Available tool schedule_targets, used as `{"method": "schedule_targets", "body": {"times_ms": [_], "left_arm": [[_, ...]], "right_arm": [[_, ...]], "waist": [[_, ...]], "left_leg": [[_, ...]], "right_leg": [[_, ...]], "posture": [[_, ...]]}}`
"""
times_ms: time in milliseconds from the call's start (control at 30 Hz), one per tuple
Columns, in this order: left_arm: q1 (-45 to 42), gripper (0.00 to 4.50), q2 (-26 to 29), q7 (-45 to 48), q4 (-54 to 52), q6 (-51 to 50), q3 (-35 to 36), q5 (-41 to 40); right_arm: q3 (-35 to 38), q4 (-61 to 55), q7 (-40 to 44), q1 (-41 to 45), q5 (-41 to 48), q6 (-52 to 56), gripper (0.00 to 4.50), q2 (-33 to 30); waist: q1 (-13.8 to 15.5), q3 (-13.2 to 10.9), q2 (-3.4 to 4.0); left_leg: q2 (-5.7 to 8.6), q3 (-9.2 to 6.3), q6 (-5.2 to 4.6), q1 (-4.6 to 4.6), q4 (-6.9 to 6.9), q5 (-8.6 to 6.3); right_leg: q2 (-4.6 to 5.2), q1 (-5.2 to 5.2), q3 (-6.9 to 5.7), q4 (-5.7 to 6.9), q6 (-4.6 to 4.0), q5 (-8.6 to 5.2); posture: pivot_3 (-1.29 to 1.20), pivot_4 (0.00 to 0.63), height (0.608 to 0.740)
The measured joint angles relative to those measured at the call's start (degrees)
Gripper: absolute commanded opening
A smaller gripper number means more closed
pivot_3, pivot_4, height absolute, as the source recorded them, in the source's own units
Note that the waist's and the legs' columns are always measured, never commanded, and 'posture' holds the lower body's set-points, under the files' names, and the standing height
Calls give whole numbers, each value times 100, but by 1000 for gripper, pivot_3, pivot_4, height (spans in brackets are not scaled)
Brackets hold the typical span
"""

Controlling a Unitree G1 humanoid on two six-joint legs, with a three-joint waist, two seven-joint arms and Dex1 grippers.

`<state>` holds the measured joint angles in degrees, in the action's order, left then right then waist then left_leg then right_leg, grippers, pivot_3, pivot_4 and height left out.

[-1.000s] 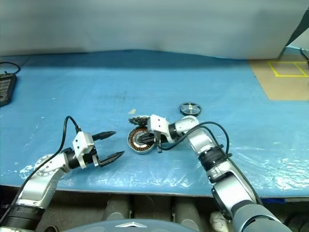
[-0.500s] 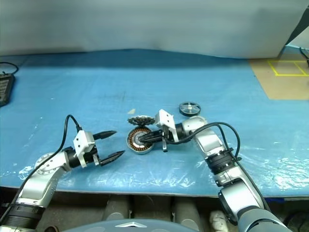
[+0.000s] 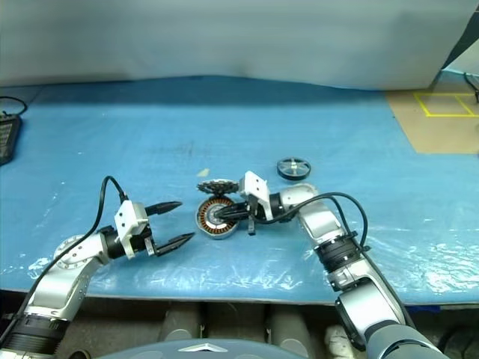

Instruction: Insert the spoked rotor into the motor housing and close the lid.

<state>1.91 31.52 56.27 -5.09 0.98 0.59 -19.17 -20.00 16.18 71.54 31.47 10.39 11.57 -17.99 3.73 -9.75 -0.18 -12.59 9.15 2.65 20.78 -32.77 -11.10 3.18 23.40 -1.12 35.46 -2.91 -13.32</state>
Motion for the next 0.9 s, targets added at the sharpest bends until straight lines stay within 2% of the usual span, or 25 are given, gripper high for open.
{"method": "schedule_targets", "body": {"times_ms": [367, 900], "left_arm": [[44, 4500, 3, -21, -34, -31, 1, -1], [28, 4500, 3, -25, -40, -97, 0, -2]], "right_arm": [[-100, 472, -148, 171, -332, -502, 49, 151], [-327, 17, -240, 198, -821, -775, 49, -222]], "waist": [[-1, 0, 0], [10, 0, 0]], "left_leg": [[0, 1, 1, 0, 0, 1], [2, 0, 0, -6, 0, 0]], "right_leg": [[0, 0, 0, 0, 0, 0], [0, -5, 0, 1, 0, 0]], "posture": [[0, 150, 740], [0, 150, 740]]}}
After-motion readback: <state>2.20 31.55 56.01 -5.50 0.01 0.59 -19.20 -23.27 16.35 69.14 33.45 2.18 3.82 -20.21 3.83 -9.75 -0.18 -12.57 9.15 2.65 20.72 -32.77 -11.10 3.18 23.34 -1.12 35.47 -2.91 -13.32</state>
